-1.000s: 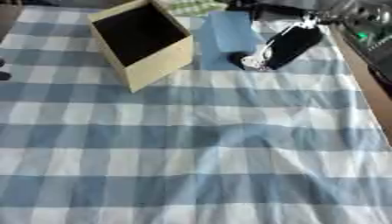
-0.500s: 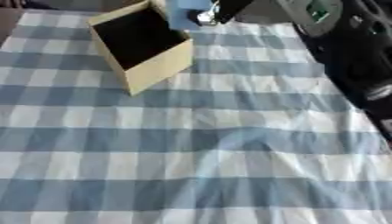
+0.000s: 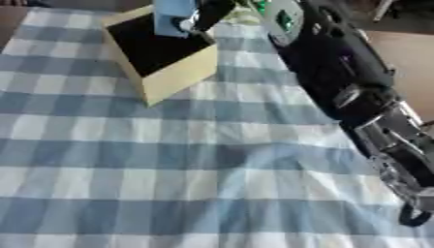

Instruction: Pick up objects on the table and place them in the box.

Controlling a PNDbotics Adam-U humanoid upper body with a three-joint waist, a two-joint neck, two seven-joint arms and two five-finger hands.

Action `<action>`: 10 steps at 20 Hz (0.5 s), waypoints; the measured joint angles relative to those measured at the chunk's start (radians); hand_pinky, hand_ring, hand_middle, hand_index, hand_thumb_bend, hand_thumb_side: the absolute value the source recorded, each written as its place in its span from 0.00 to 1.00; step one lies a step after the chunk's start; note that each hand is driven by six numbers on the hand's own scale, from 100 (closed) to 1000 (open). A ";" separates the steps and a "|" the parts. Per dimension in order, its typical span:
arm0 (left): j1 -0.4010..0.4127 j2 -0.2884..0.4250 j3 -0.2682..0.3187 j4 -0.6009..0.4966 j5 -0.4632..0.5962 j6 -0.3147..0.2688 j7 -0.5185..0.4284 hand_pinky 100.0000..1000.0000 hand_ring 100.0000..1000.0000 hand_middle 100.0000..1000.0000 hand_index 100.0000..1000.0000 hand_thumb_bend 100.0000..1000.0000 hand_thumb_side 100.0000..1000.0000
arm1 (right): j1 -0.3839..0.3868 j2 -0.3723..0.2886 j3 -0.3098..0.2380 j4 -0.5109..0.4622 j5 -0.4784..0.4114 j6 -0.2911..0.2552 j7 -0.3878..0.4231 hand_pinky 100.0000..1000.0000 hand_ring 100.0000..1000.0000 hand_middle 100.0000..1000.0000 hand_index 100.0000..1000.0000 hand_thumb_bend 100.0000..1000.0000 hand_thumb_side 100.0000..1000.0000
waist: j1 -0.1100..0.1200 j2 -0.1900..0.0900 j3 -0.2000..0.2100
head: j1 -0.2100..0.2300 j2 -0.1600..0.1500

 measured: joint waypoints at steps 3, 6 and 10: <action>-0.002 0.000 -0.003 0.000 0.004 0.000 -0.007 0.55 0.60 0.71 0.77 0.22 0.81 | -0.005 0.022 -0.034 0.043 0.068 0.006 -0.047 0.66 0.64 0.44 0.68 0.00 0.30 | -0.009 0.011 0.020 | -0.012 -0.008; -0.011 -0.001 -0.006 0.000 0.007 0.002 -0.011 0.55 0.60 0.71 0.77 0.21 0.82 | -0.005 0.034 -0.062 0.073 0.127 0.020 -0.100 0.66 0.64 0.44 0.68 0.00 0.31 | -0.016 0.021 0.038 | -0.022 -0.017; -0.018 -0.008 -0.011 0.000 0.008 0.002 -0.018 0.55 0.60 0.71 0.77 0.21 0.82 | -0.006 0.049 -0.100 0.091 0.170 0.051 -0.168 0.66 0.64 0.44 0.68 0.00 0.31 | -0.028 0.033 0.061 | -0.036 -0.031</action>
